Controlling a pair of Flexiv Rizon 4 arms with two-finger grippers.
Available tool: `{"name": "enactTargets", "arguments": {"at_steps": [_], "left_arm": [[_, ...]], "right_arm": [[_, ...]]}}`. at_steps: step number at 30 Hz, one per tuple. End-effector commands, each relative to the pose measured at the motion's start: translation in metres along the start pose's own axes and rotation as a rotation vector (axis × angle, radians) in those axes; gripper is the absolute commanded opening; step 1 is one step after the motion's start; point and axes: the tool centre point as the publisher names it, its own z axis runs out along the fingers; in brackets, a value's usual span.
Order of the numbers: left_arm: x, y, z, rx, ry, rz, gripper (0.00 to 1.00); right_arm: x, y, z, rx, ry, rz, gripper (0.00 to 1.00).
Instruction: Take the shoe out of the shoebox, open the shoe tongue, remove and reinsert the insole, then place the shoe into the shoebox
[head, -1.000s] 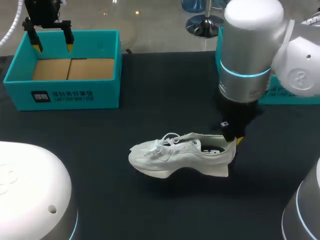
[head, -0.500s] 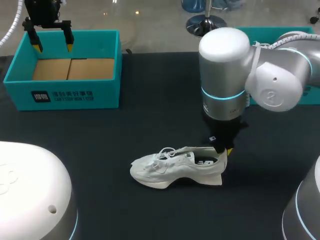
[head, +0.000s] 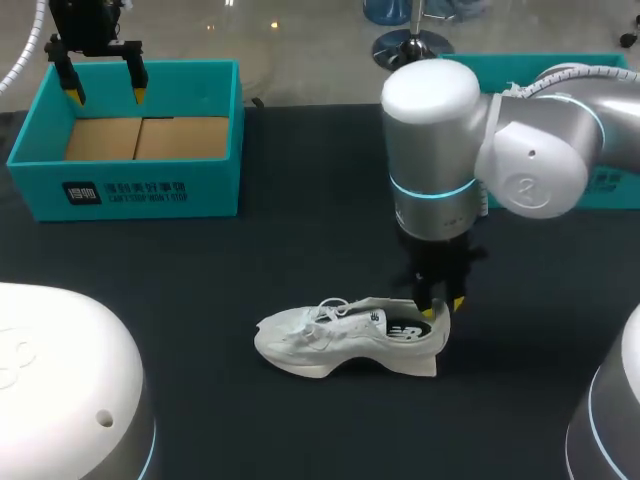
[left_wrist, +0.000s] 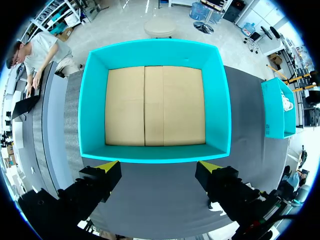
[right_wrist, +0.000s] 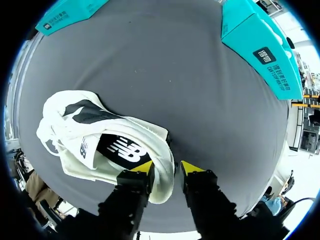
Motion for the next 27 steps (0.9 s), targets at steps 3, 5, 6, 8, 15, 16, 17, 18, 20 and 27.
{"name": "enactTargets", "arguments": {"at_steps": [3,5,6,8,15,16,17,18,20,27], "left_arm": [[0.0,0.0,0.0,0.0,0.0,0.0,1.0],[0.0,0.0,0.0,0.0,0.0,0.0,1.0],[0.0,0.0,0.0,0.0,0.0,0.0,1.0],[0.0,0.0,0.0,0.0,0.0,0.0,1.0],[0.0,0.0,0.0,0.0,0.0,0.0,1.0],[0.0,0.0,0.0,0.0,0.0,0.0,1.0],[0.0,0.0,0.0,0.0,0.0,0.0,1.0],[0.0,0.0,0.0,0.0,0.0,0.0,1.0],[0.0,0.0,0.0,0.0,0.0,0.0,1.0],[0.0,0.0,0.0,0.0,0.0,0.0,1.0]], "right_arm": [[-0.021,-0.014,-0.054,-0.052,0.051,-0.159,1.0],[-0.026,-0.017,-0.072,-0.099,0.042,-0.326,1.0],[-0.028,-0.02,-0.078,-0.111,0.031,-0.429,1.0],[-0.028,-0.03,-0.088,-0.203,-0.03,-0.719,1.0],[-0.042,-0.046,-0.088,-0.184,-0.065,-0.89,1.0],[-0.042,-0.046,-0.088,-0.184,-0.065,-0.89,1.0],[-0.042,-0.046,-0.088,-0.184,-0.065,-0.89,1.0],[-0.042,-0.046,-0.088,-0.184,-0.065,-0.89,1.0],[-0.042,-0.046,-0.088,-0.184,-0.065,-0.89,1.0],[-0.042,-0.046,-0.088,-0.184,-0.065,-0.89,1.0]]}}
